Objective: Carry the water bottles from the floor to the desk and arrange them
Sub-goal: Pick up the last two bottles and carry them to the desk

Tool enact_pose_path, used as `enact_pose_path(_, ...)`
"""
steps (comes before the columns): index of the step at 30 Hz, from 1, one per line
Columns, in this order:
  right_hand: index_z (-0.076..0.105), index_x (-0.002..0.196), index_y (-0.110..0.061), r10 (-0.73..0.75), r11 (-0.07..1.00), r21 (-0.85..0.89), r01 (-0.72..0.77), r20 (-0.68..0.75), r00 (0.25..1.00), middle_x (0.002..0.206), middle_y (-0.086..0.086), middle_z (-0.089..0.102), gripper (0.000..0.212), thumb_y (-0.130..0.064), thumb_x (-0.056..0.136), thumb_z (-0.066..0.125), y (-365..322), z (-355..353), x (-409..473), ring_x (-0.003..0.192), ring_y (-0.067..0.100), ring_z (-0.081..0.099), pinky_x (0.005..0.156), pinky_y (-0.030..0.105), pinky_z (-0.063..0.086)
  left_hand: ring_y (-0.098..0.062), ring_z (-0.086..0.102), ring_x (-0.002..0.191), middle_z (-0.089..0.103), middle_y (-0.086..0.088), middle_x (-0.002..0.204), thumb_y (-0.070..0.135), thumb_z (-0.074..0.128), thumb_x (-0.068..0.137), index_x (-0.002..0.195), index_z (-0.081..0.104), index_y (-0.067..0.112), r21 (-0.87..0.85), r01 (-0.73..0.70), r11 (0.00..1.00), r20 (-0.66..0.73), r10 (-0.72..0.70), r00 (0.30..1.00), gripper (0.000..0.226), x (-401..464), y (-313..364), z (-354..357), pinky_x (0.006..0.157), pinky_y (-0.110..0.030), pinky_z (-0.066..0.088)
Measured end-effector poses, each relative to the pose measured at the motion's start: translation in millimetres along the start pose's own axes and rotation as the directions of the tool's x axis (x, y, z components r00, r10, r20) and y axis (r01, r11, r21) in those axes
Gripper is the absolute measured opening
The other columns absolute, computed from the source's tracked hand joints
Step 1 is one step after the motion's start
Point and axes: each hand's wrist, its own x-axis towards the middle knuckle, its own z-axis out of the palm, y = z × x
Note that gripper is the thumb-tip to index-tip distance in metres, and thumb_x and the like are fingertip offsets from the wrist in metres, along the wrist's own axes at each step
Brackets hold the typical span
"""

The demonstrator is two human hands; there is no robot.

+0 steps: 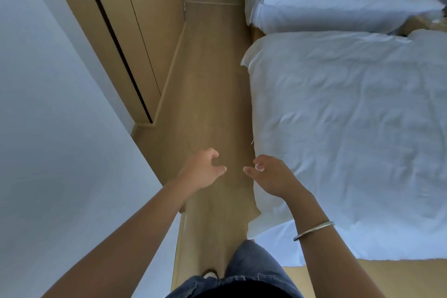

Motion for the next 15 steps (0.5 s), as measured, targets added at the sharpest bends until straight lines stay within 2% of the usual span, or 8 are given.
enact_pose_path(9, 0.047, 0.131, -0.010, -0.006, 0.999, 0.036, 0.006, -0.003, 1.000, 0.131, 0.007, 0.053, 0.052, -0.045, 0.092, 0.049, 0, -61, 129, 0.118, 0.023, 0.051, 0.092, 0.027, 0.038, -0.018, 0.044, 0.130, 0.043, -0.001, 0.143, 0.033, 0.059, 0.088, 0.135, 0.044, 0.015, -0.037, -0.007, 0.999, -0.010, 0.007, 1.000, 0.052, 134, 38, -26, 0.103, -0.032, 0.037)
enact_pose_path(15, 0.045, 0.131, -0.010, -0.038, 0.999, -0.034, 0.038, 0.001, 0.999, 0.132, 0.008, 0.052, 0.052, -0.045, 0.093, 0.048, -2, -131, 229, 0.119, 0.025, 0.050, 0.096, 0.031, 0.039, -0.017, 0.046, 0.128, 0.045, 0.000, 0.141, 0.034, 0.061, 0.087, 0.133, 0.046, 0.017, -0.067, 0.015, 0.998, -0.043, -0.018, 0.999, 0.051, 238, 87, -54, 0.102, -0.033, 0.039)
